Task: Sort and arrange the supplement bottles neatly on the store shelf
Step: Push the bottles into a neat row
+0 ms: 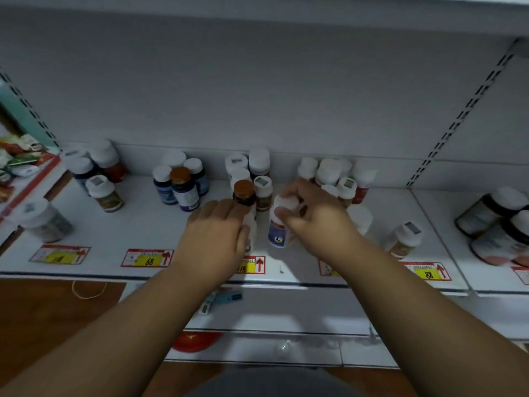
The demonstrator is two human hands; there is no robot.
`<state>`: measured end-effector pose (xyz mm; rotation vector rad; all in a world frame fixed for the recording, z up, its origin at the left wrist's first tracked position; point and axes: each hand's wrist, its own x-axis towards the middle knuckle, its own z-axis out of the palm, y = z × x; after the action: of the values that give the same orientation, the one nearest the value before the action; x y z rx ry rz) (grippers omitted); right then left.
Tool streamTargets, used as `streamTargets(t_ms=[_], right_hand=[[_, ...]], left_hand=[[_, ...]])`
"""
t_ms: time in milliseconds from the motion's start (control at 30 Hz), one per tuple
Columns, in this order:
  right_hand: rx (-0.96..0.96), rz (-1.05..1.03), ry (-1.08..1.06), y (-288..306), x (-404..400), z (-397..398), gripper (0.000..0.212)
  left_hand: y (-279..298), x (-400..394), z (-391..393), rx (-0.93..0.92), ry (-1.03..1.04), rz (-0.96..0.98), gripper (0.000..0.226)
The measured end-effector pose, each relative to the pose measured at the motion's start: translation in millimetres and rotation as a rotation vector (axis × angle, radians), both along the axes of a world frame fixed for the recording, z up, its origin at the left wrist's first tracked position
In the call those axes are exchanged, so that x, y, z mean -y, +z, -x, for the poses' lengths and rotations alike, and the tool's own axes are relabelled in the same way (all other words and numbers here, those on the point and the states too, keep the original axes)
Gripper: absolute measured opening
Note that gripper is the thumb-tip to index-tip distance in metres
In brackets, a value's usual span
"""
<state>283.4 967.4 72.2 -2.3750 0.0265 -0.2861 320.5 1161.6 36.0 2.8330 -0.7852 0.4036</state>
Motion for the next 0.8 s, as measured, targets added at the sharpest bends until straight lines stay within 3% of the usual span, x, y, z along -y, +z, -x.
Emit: streamTargets(t_ms=[100, 200, 633, 800], right_hand=[[0.007, 0.29, 0.138, -14, -4, -9, 0.029], [-0.058, 0.406, 0.241, -25, -7, -19, 0.029], [-0.077, 0.284, 0.2, -45, -13, -26, 0.023], [0.172, 0.23, 0.169, -34, -16, -18, 0.018]], left_hand=[[-12, -7, -4, -0.005, -0.056, -0.083, 0.042], [-19, -7, -6, -0.029, -0.068, -0.078, 0.046], [-29, -10, -5, -0.071, -0.061, 0.043, 0.05], [-15, 1, -5, 0.008, -0.043, 0.16, 0.042]])
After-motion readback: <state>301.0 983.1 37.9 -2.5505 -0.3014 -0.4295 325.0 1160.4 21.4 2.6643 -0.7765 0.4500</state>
